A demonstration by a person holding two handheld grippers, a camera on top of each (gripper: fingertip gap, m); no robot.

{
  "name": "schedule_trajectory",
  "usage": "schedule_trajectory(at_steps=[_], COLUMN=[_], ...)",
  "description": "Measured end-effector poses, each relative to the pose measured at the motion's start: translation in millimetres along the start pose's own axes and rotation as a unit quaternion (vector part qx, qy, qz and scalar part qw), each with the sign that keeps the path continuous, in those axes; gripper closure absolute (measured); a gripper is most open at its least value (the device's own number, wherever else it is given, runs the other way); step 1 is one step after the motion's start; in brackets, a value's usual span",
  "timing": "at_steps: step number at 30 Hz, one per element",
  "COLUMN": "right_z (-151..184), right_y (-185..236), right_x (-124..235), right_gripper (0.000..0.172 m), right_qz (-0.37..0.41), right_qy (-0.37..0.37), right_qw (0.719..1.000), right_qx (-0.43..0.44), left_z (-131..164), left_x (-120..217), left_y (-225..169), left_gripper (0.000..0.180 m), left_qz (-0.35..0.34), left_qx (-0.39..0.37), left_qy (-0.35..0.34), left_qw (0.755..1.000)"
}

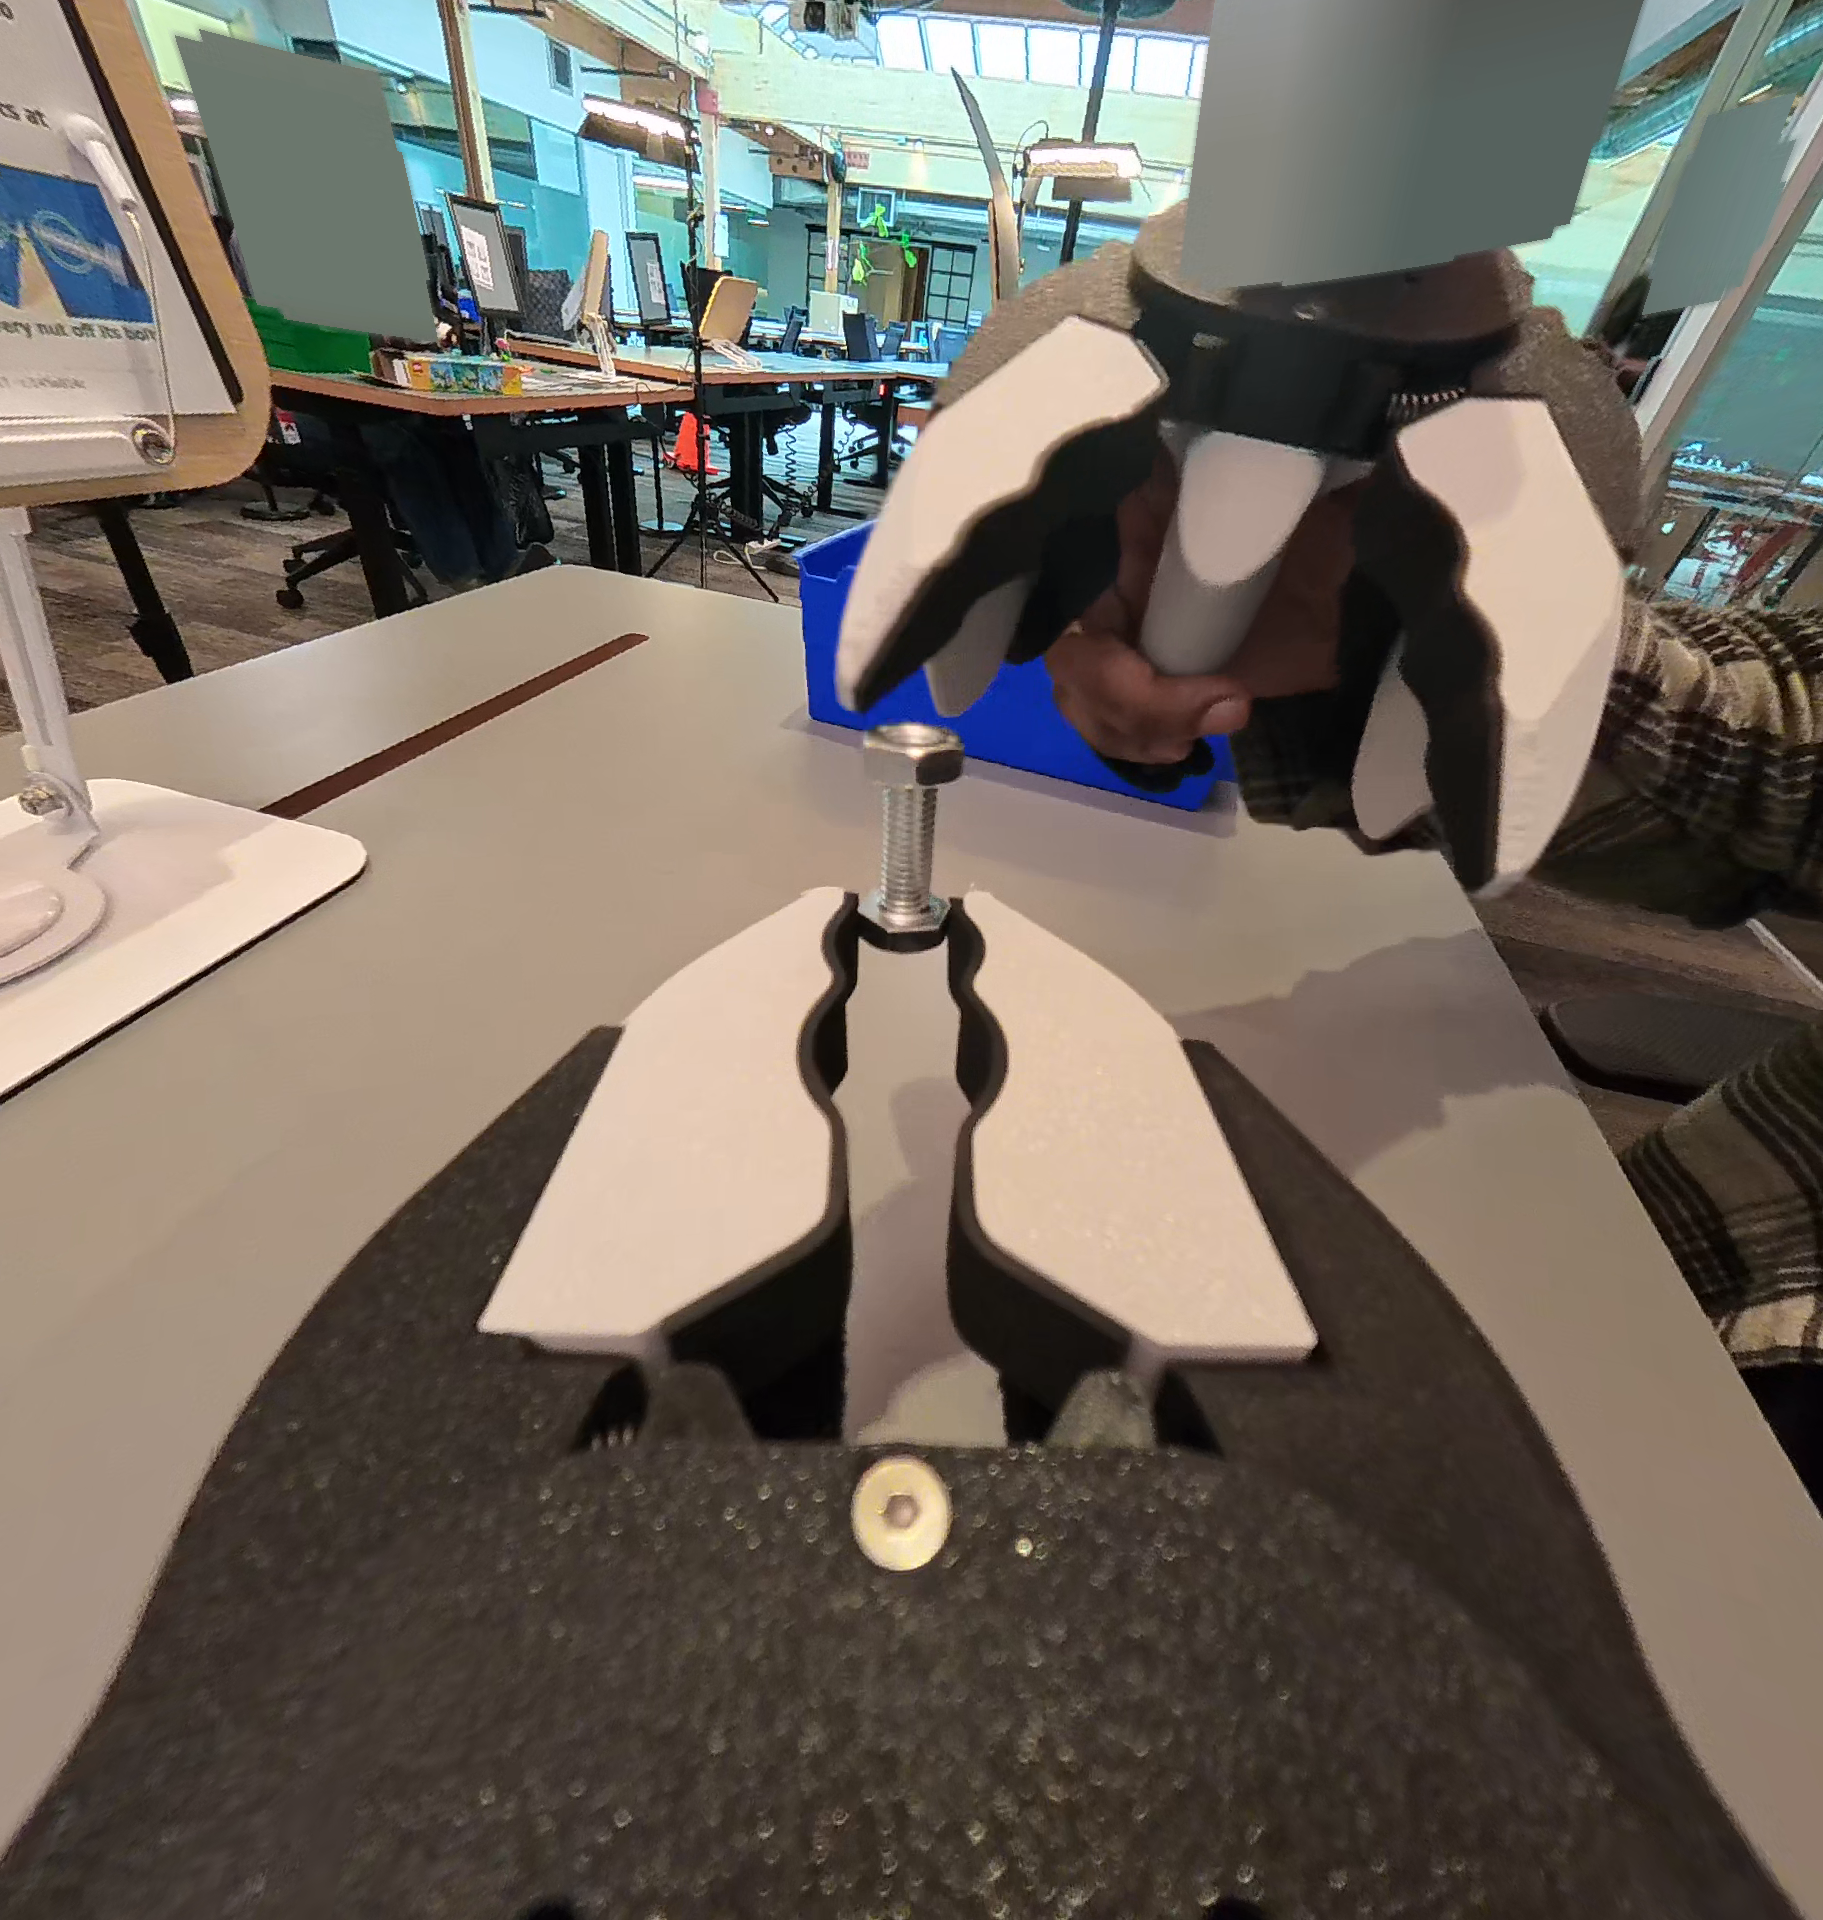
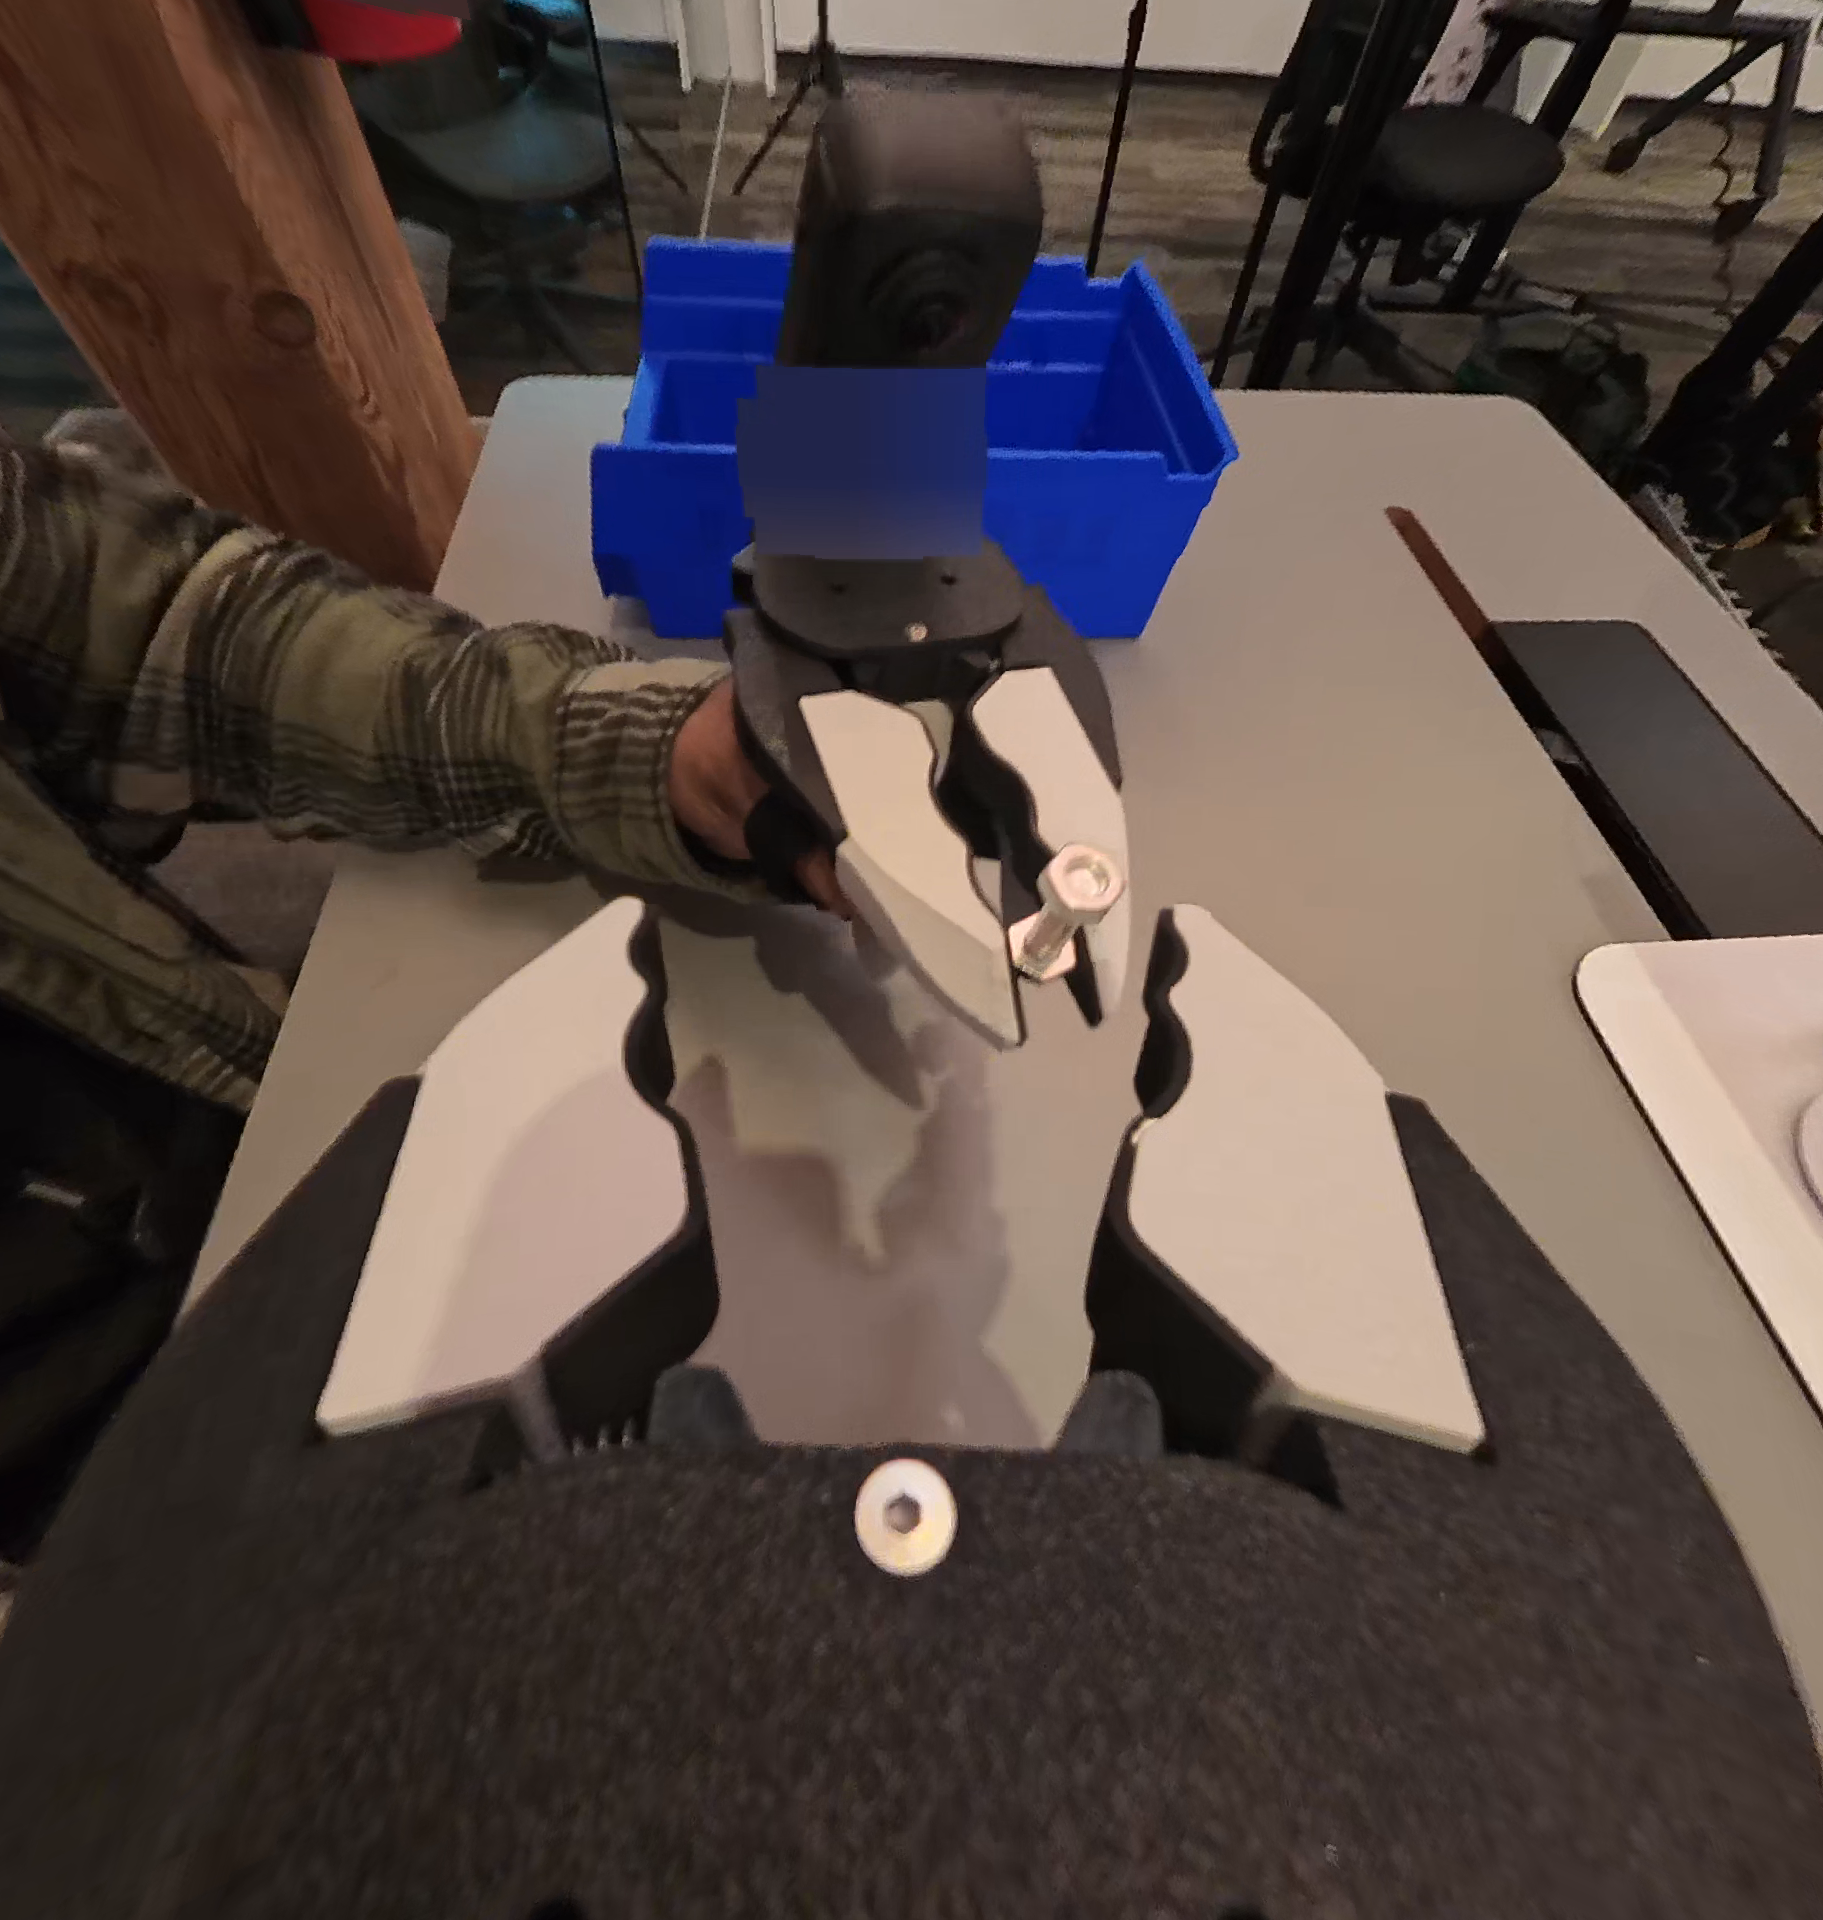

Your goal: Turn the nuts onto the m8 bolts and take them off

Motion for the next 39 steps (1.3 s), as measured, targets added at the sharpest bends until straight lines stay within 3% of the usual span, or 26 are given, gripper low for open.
schedule_trajectory(at_steps=[28,33,39], right_z=[12,9,15], right_y=[18,5,21], right_x=[3,4,4], right_gripper=[0.085,0.082,0.088], right_qz=[0.005,0.014,-0.011], right_qy=[-0.045,-0.078,-0.059], right_qw=[0.999,0.995,0.998], right_qx=[-0.025,-0.053,-0.036], left_z=[-2,0,-2], left_x=[0,-4,-2], left_y=[-3,-5,-5], left_gripper=[0.165,0.165,0.165], left_qz=[0.0,0.009,0.002], left_qx=[-0.003,-0.002,-0.004], left_qy=[0.0,0.003,0.001], left_qw=[1.0,1.0,1.0])
Point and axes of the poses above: each gripper's, where its closed fingertips meet, x back along the fingers, z out of its underside, y = z × x across the jaws, the point moved 6 cm from there along x, back along the fingers, and after that the axes turned 4 degrees about z, right-handed, at the moved point
